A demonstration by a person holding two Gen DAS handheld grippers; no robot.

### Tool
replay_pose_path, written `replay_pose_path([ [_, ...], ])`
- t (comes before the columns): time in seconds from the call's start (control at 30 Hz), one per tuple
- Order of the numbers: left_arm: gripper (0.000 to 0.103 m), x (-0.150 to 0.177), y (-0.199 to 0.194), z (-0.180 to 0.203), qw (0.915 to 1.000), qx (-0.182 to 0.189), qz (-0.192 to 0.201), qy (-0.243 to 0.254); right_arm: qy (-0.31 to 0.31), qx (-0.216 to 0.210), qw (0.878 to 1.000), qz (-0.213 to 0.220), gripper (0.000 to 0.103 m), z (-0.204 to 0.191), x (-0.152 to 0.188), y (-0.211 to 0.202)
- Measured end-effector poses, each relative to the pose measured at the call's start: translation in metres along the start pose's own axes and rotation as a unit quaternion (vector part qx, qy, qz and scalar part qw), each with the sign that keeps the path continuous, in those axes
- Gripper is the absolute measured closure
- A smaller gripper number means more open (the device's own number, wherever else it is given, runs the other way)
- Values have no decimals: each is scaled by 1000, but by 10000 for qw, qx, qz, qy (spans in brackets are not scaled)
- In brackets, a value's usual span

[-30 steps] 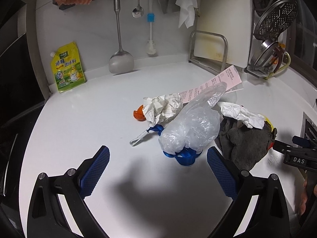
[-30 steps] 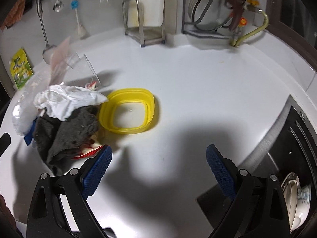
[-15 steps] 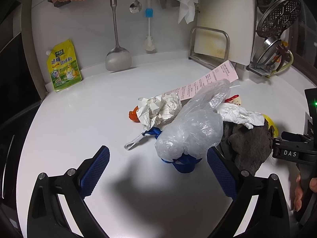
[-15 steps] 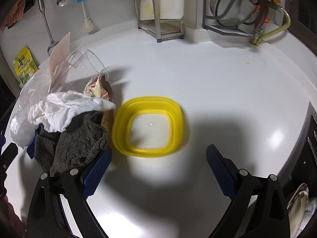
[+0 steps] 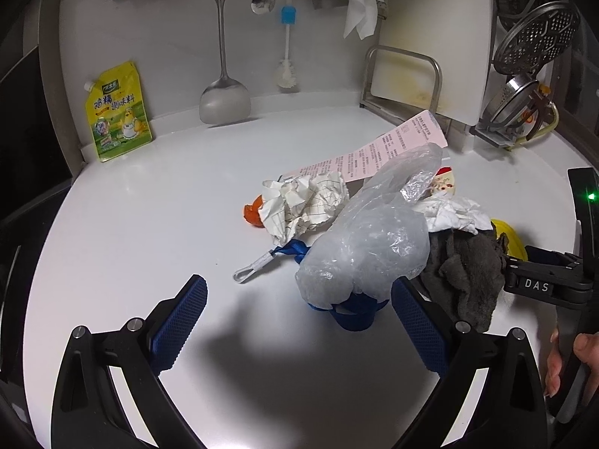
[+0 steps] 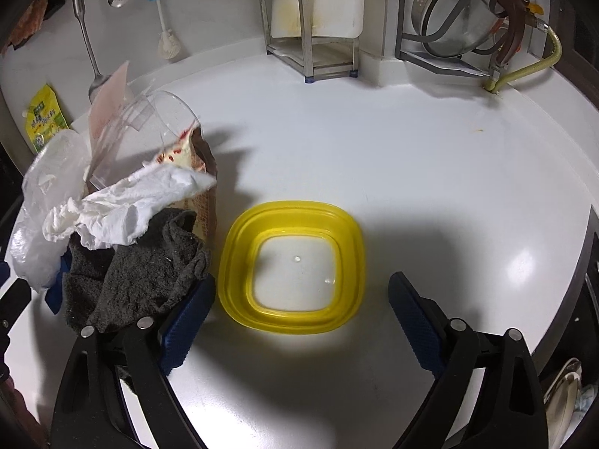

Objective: Collect trash
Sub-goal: 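Grasp the yellow square lid with the right tool while the left tool grasps the clear plastic bag, then carry the lid and the bag in both tools over the grey basket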

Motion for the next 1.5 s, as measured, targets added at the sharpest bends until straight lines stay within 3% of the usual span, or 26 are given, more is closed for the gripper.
replay_pose_path([
  [0.07,6,1,-2,4,9999,100,19,1,-72,81,9999,51,33,0,1,-2],
  [0.1,6,1,-3,6,9999,134,33,11,-101,114,9999,68,34,1,2,-3],
  [0.63,7,-17,11,28,9997,73,100,186,491,-204,9984,189,36,26,7,-15],
  [0.7,15,-20,11,32,9997,113,165,158,535,-246,9981,196,36,28,8,-17],
  [0.77,36,-22,7,37,9993,172,256,206,548,-250,9980,198,36,29,8,-18],
  [0.8,39,-23,7,39,9991,184,283,246,552,-255,9980,197,36,29,8,-18],
  [0.93,73,-25,5,45,9984,390,289,284,568,-286,9978,198,36,29,9,-18],
  [0.97,77,-25,4,45,9982,446,283,268,574,-289,9977,205,36,29,10,-19],
  [1.1,83,-25,-3,42,9977,561,305,238,622,-295,9973,256,36,33,13,-24],
  [1.5,83,-16,-65,34,9957,592,650,293,741,-238,9953,569,36,34,41,-65],
])
Point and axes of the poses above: each gripper's, at about its wrist camera, not at the fingertips, and y roughly the way its jaws point, z to its right, x to its underside, the point moved 9 cm from there along y, roughly the way its jaws point, and after that the axes turned 4 degrees about y, right-handed, at the moved point
